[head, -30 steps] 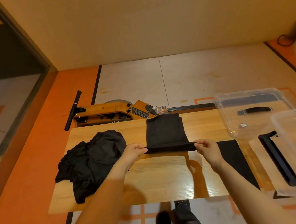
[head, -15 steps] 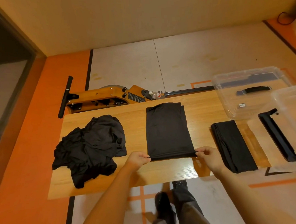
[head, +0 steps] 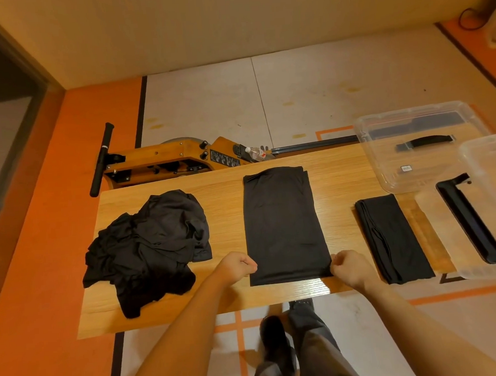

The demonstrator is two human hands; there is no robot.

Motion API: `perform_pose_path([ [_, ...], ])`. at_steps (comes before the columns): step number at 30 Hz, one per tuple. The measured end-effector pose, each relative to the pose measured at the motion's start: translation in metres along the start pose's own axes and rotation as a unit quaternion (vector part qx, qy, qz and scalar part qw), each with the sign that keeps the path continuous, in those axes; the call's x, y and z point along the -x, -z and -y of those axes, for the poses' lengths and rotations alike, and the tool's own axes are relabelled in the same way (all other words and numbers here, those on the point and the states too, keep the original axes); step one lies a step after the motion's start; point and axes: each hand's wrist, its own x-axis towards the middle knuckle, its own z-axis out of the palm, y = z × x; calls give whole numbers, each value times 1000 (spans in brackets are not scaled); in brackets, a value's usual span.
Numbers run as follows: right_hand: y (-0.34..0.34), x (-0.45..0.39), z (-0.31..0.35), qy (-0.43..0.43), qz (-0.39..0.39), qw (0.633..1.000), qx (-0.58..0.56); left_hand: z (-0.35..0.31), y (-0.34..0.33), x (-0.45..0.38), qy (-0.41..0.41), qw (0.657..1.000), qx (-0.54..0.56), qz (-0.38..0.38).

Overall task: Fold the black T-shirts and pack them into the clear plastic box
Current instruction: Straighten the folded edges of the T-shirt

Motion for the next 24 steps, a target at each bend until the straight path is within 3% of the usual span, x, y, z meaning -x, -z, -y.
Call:
perform_pose_path([
  [6,6,-9,27,40,-112,993,0,-13,19,-20,8,998,17,-66],
  [12,7,-45,69,153,-160,974,42,-39,44,-49,-11,992,-4,-129],
  [16,1,-72,94,216,-177,956,85,-55,55,-74,-25,986,-32,-161],
  [24,-8,-126,128,272,-139,937,168,-81,75,-129,-28,973,33,-225],
])
